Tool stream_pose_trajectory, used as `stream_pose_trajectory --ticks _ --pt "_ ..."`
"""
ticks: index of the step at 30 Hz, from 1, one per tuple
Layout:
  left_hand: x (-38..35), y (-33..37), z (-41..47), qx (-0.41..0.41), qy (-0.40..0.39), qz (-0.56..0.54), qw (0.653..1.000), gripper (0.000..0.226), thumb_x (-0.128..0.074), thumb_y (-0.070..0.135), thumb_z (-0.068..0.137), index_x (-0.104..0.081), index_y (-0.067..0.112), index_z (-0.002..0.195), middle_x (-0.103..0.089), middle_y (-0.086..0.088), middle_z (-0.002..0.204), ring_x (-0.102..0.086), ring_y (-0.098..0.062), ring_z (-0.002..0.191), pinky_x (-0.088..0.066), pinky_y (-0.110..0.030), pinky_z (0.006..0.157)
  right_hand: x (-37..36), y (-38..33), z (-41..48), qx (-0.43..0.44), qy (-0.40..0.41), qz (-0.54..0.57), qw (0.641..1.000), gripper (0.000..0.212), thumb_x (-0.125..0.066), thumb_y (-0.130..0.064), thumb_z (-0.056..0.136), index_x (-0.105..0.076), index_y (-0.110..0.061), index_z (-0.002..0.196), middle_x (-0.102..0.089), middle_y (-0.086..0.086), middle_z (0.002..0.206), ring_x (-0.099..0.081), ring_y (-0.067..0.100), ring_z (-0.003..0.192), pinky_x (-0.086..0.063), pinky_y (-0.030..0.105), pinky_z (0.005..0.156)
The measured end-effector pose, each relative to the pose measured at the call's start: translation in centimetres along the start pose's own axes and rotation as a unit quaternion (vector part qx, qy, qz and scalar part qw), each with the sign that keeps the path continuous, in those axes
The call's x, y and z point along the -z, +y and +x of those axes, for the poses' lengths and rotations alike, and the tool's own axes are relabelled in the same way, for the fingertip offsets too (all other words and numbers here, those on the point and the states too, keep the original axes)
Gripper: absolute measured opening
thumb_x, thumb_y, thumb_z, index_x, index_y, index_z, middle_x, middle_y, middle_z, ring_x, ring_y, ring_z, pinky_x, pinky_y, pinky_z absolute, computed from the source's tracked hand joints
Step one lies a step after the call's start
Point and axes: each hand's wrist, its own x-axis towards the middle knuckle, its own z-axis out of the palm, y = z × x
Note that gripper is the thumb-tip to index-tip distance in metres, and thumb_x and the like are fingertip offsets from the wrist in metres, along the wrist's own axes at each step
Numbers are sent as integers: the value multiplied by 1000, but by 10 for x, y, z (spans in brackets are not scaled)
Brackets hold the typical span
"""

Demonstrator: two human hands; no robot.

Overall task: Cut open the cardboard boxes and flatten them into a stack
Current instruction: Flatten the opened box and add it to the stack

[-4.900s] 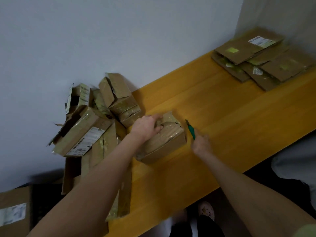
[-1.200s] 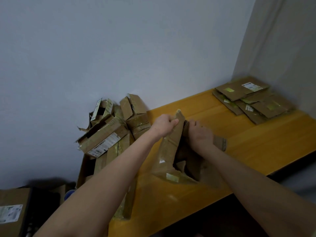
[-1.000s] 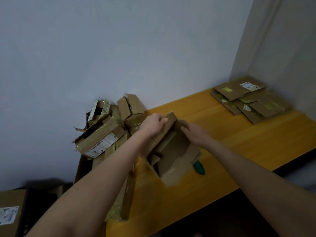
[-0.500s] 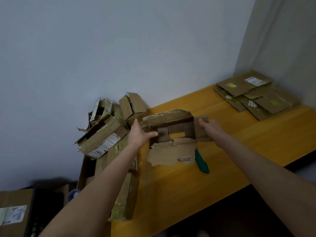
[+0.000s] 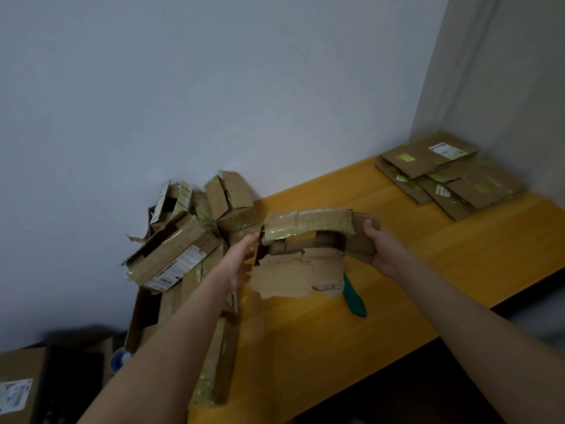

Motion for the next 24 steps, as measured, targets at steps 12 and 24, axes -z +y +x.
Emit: stream_pose_trajectory --ticks 12,24 --pt "5 19 -3 57 -70 -93 992 67 -63 45 80 -53 6 135 -64 -17 116 -64 -30 95 -57 -40 77 24 10 6 -108 -153 -93 978 69 -41 -79 70 -63 -31 115 -69 9 114 -63 29 105 -52 40 75" --pt "-24 21 -13 -102 -80 149 980 118 -88 27 64 -7 33 150 -47 0 139 -55 -17 117 -54 -27 83 -7 34 10 50 -8 -168 984 49 -80 -28 75 -58 -21 118 -64 -3 115 -61 11 93 -49 23 66"
